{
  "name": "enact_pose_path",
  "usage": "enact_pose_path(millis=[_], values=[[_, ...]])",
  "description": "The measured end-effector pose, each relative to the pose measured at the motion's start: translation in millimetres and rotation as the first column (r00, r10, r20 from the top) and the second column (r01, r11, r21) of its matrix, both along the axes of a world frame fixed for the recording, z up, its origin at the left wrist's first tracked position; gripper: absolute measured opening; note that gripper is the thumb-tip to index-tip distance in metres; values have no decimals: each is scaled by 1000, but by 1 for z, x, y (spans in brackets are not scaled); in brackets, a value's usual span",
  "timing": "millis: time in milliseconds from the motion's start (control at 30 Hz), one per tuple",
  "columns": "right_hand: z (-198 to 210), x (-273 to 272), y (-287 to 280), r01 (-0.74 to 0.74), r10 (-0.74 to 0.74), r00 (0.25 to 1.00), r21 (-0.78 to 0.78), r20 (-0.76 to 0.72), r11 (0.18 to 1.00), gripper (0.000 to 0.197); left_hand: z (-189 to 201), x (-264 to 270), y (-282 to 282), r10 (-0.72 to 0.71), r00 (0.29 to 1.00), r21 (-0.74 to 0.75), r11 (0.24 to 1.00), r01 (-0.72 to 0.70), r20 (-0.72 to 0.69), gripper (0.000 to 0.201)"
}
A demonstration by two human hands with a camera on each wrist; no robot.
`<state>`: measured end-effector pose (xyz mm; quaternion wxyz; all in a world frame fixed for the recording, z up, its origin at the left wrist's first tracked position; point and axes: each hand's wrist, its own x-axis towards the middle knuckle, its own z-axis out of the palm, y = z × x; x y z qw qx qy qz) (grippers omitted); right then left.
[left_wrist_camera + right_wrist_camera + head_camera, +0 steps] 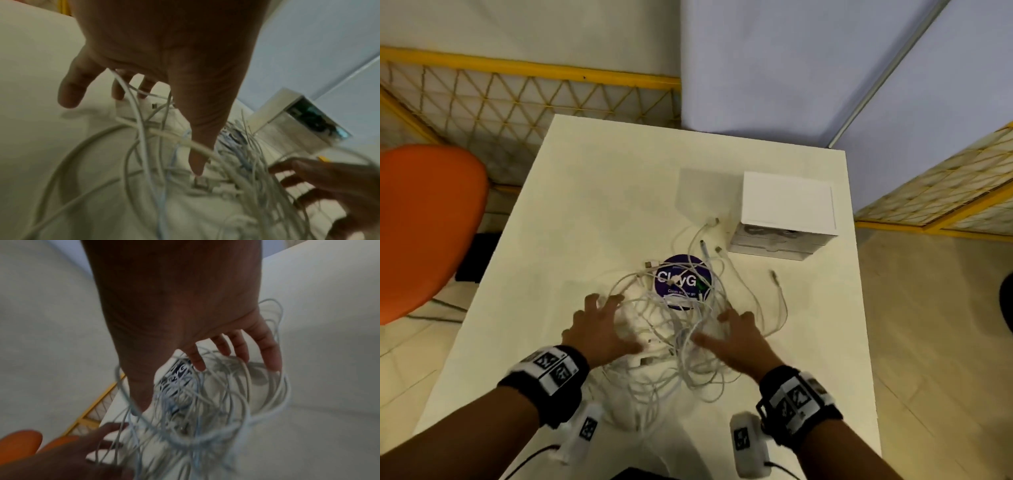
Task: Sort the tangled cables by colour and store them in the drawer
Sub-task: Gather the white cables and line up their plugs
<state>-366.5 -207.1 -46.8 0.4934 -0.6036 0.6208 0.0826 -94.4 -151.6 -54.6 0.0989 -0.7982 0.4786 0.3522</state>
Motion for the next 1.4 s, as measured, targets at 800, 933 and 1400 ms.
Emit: enact_pose_path(millis=[800, 933, 1400], values=[[45, 11, 31, 427, -326, 831, -140, 450, 893, 16, 63, 50, 16, 71, 645, -205, 917, -343, -761, 19], [105, 12, 36, 449, -388, 636, 88, 667, 889, 8, 99, 73, 19, 17, 422, -161, 909, -384, -907, 27], [9, 41, 75, 528, -596, 717, 277, 361, 803, 11, -11, 70, 63, 479, 580, 0, 771, -637, -659, 11]])
